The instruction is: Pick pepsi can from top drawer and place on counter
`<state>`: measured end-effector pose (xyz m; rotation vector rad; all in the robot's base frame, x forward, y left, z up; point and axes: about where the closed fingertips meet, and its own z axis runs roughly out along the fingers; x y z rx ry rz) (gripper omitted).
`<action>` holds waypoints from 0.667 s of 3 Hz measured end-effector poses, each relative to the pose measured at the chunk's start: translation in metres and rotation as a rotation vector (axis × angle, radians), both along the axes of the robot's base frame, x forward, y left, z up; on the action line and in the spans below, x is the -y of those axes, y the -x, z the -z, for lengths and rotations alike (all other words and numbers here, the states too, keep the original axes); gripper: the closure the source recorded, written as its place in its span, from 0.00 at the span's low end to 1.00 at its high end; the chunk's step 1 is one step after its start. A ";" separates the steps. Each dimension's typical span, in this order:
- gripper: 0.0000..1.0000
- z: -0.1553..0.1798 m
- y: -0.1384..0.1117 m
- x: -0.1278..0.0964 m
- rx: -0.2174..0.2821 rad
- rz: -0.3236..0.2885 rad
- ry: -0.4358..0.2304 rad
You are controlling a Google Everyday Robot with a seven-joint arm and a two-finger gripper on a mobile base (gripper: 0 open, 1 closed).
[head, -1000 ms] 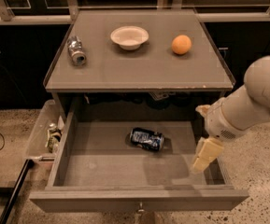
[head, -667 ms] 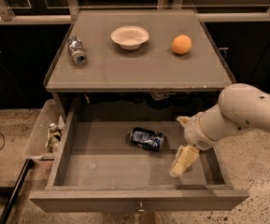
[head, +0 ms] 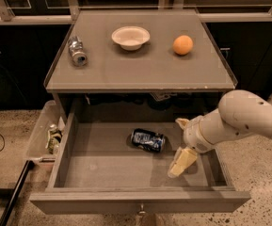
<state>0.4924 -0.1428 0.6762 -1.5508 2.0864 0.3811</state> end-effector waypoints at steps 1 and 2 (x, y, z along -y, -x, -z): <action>0.00 0.019 -0.022 -0.012 0.045 0.006 -0.079; 0.00 0.038 -0.044 -0.032 0.072 -0.006 -0.148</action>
Offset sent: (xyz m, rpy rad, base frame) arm 0.0698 0.0515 -0.0580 0.2282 -0.1041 0.0131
